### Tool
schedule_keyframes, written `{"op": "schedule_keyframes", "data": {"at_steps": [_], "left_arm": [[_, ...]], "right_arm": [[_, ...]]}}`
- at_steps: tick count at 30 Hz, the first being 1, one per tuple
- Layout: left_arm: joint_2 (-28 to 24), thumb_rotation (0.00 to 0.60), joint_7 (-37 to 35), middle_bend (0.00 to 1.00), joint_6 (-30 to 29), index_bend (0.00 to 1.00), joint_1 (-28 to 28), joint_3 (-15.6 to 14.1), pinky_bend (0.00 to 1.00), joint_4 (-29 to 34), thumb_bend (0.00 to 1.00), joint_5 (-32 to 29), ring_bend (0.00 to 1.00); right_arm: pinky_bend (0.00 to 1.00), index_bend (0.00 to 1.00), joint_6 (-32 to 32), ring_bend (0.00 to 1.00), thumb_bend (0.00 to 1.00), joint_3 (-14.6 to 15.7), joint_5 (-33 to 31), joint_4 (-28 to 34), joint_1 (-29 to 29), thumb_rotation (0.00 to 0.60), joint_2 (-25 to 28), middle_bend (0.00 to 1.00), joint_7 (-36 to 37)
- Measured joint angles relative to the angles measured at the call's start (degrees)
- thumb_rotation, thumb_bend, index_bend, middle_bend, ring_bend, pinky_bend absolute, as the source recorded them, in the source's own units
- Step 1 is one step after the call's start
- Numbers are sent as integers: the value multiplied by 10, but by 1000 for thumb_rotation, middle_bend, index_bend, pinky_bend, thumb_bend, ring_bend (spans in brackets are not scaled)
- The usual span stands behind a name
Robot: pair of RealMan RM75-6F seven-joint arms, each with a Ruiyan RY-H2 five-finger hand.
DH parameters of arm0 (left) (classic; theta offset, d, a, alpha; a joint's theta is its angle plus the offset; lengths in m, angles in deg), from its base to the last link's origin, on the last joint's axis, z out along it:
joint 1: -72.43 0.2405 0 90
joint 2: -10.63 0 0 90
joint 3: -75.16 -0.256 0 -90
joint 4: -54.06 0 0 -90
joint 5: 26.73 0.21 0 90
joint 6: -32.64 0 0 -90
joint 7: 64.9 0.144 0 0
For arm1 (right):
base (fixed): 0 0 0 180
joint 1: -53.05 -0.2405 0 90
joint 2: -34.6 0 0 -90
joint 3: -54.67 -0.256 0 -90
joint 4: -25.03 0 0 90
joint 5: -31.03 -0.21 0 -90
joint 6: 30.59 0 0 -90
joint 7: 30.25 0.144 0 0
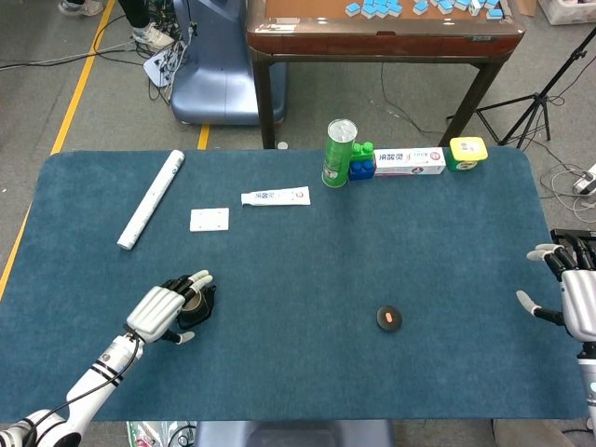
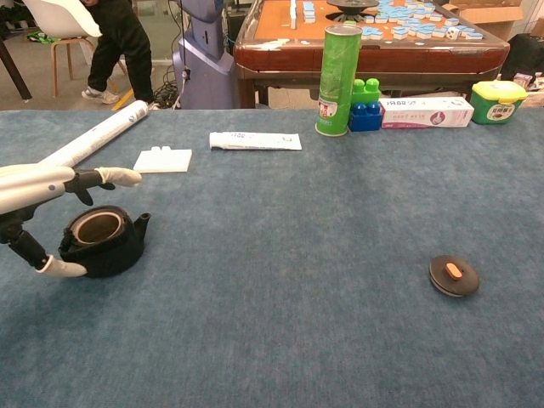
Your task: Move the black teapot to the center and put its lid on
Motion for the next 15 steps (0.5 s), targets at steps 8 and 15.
{"op": "schedule_keyframes", "data": {"at_steps": [8, 15], "left_arm": [[21, 600, -4, 127, -12, 77, 0, 10, 215, -27, 151, -24, 182], [38, 600, -28, 291, -33, 254, 4, 16, 280, -61, 165, -28, 294]], "right_arm": [[119, 351, -2, 99, 219, 1, 1, -4, 2, 600, -1, 300, 5], [119, 351, -1, 99, 219, 1, 1, -5, 2, 600, -1, 300, 8]]}}
